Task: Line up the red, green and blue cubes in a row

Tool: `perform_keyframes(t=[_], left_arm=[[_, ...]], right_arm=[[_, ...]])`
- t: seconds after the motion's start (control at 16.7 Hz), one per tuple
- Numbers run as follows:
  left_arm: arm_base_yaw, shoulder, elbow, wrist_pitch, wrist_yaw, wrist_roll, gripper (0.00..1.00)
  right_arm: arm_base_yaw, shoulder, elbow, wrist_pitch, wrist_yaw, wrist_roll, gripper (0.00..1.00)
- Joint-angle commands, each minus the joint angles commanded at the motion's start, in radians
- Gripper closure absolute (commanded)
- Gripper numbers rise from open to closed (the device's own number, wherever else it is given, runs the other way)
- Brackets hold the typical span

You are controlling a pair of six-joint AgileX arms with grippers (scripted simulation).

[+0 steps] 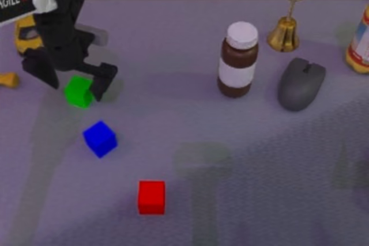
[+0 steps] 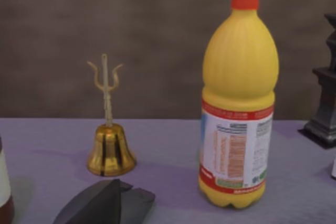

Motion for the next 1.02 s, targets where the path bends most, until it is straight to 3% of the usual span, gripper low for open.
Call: perform_keyframes(t=[0.3, 1.02], left_arm=[[0.000, 0.013, -0.023, 0.029, 0.000, 0.001, 0.00], [0.000, 0.013, -0.023, 0.029, 0.000, 0.001, 0.90]], right_arm=[[0.000, 0.000, 0.000, 0.000, 0.000, 0.000, 0.00], [0.000, 0.000, 0.000, 0.000, 0.000, 0.000, 0.00]])
